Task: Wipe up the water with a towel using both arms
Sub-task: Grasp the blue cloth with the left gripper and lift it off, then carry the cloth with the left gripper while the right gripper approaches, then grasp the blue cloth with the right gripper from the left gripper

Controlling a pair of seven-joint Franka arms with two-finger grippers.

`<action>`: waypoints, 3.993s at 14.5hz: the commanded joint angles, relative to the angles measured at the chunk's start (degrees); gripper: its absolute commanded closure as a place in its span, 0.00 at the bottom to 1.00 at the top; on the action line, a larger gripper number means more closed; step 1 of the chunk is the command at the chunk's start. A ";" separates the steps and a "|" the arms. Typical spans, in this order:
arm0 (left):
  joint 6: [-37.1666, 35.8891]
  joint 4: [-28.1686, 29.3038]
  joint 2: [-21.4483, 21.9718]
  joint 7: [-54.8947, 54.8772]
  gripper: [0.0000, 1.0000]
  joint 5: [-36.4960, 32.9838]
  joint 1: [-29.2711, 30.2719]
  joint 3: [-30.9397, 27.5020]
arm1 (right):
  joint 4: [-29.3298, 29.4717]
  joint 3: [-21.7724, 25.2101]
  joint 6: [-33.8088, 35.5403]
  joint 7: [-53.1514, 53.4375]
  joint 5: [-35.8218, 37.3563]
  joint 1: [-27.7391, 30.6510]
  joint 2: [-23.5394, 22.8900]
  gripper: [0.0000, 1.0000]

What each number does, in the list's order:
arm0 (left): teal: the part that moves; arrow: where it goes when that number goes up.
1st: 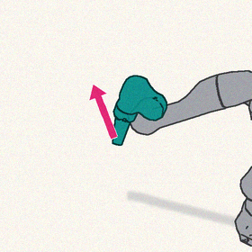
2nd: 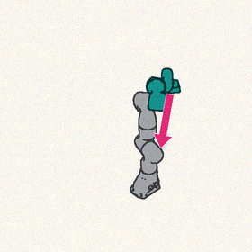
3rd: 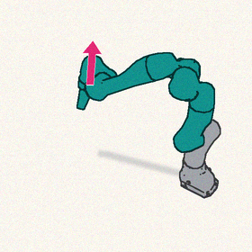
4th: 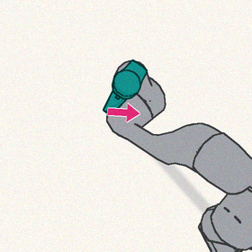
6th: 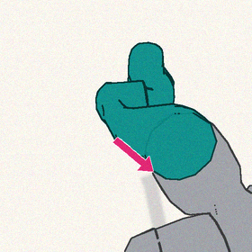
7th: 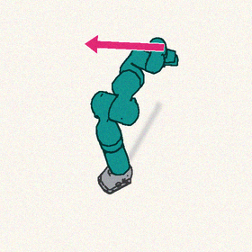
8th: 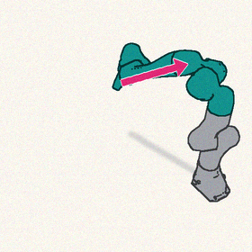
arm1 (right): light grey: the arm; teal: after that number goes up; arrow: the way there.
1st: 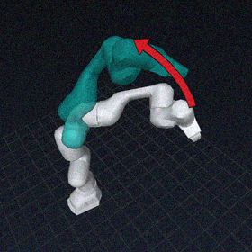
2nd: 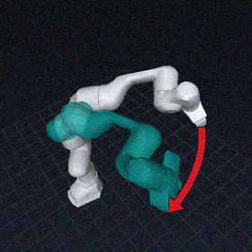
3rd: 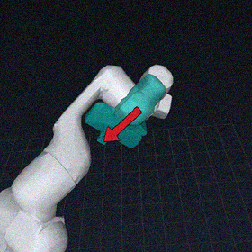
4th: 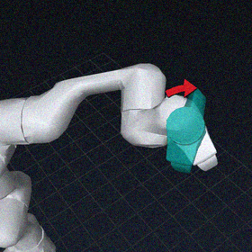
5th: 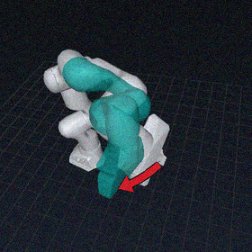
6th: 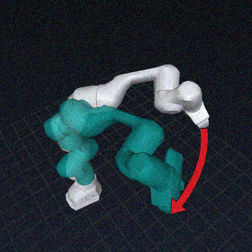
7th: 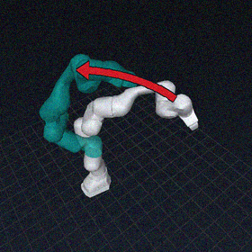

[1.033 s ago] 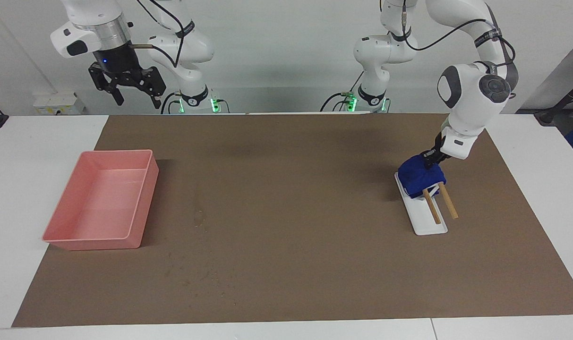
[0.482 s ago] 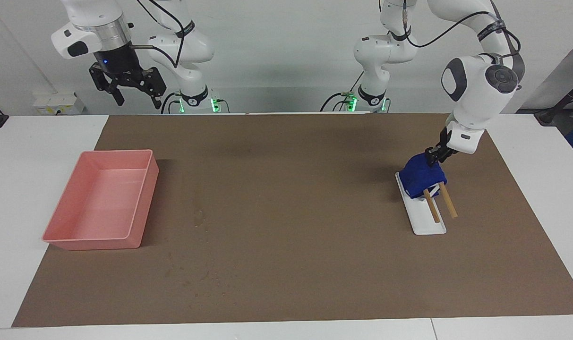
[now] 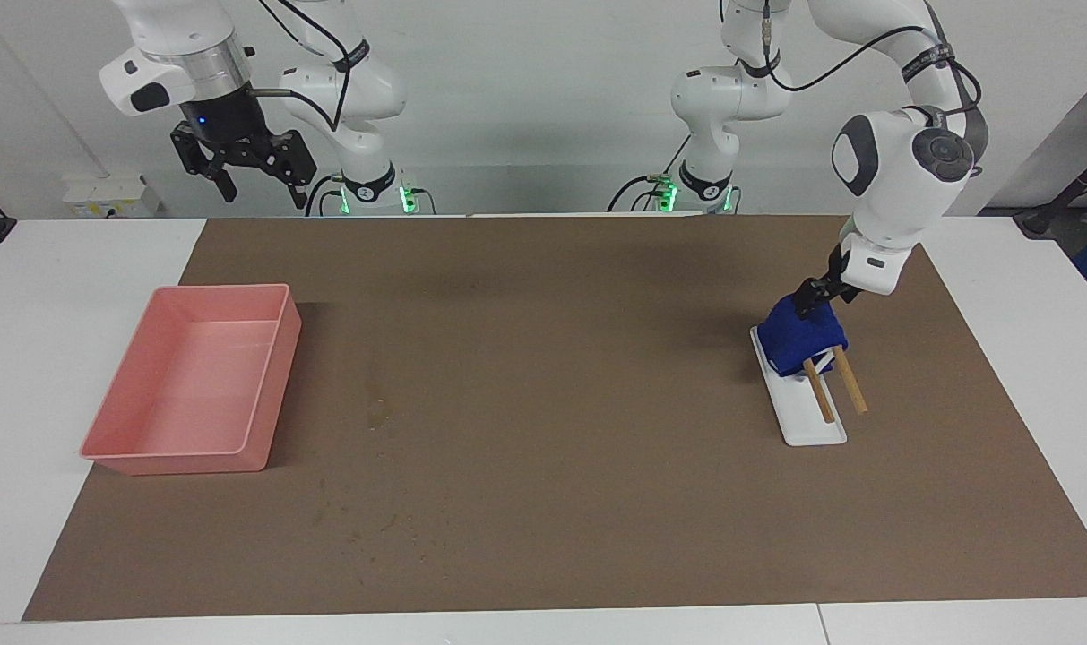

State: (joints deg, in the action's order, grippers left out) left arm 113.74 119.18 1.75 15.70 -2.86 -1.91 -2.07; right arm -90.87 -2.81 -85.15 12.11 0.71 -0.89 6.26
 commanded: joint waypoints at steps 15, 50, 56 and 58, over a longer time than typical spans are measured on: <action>-4.22 -4.47 0.10 5.29 1.00 -0.57 -0.90 -0.48 | -2.29 -0.17 0.51 -0.51 0.25 0.45 1.74 0.00; 4.10 -28.91 -2.62 117.16 1.00 6.29 -23.22 12.88 | 0.77 -0.97 -26.91 87.81 -29.43 -17.22 -9.40 0.04; 7.11 -36.82 -7.11 127.04 1.00 0.58 -26.39 12.96 | 2.28 -0.97 -28.31 90.45 -32.70 -18.18 -12.14 0.06; 7.19 -37.53 -7.55 127.74 1.00 0.40 -27.52 12.97 | 3.33 -0.97 -28.58 90.81 -31.92 -18.36 -12.76 0.08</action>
State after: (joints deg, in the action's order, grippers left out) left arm 120.70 84.70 -3.84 141.14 -0.92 -27.66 11.45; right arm -89.84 -3.95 -113.17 101.37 -30.66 -18.76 -5.19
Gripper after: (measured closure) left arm 0.943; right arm 0.066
